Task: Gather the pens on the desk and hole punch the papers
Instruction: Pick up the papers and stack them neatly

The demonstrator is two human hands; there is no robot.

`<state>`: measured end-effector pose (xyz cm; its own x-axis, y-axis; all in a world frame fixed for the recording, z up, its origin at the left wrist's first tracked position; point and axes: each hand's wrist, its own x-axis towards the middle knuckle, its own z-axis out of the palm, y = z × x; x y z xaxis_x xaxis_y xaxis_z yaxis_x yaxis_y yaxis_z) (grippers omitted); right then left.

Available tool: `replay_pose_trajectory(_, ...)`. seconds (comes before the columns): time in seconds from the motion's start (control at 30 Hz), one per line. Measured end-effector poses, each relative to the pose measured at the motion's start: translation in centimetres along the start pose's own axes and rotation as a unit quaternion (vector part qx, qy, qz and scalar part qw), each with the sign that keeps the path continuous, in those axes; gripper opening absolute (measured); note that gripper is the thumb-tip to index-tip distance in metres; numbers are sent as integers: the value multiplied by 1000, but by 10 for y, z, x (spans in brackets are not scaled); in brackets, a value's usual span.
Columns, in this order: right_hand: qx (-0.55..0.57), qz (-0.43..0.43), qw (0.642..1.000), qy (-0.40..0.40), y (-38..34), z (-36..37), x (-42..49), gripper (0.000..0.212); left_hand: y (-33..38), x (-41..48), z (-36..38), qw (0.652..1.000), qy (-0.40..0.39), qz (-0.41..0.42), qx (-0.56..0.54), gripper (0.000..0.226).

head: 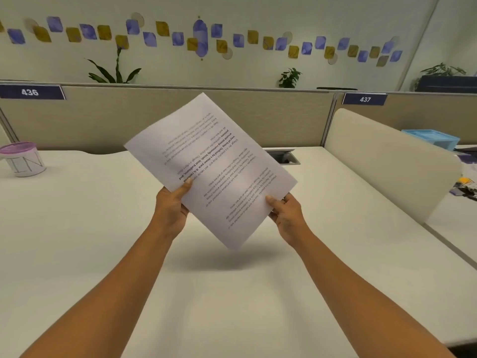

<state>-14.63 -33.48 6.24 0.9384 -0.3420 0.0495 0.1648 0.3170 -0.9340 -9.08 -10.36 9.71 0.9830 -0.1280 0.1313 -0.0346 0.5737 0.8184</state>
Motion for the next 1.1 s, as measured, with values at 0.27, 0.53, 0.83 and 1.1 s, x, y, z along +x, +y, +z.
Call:
replay_pose_trajectory(0.27, -81, -85, 992, 38, -30, -24, 2, 18, 30, 14, -46, 995, 44, 7, 86, 30)
replay_pose_trajectory(0.53, -154, -146, 977, 22, -57, -17, 5, 13, 42, 22, -72, 945, -25, -52, 321, 29)
replay_pose_trajectory(0.83, -163, -132, 978, 23, -49, -15, 6, 16, 31, 17, -63, 956, -2, 0, 295, 30)
replay_pose_trajectory(1.1, -180, -69, 981, 0, -28, -27, -1, 24, 19, 12, -65, 951, -12, -15, 308, 21)
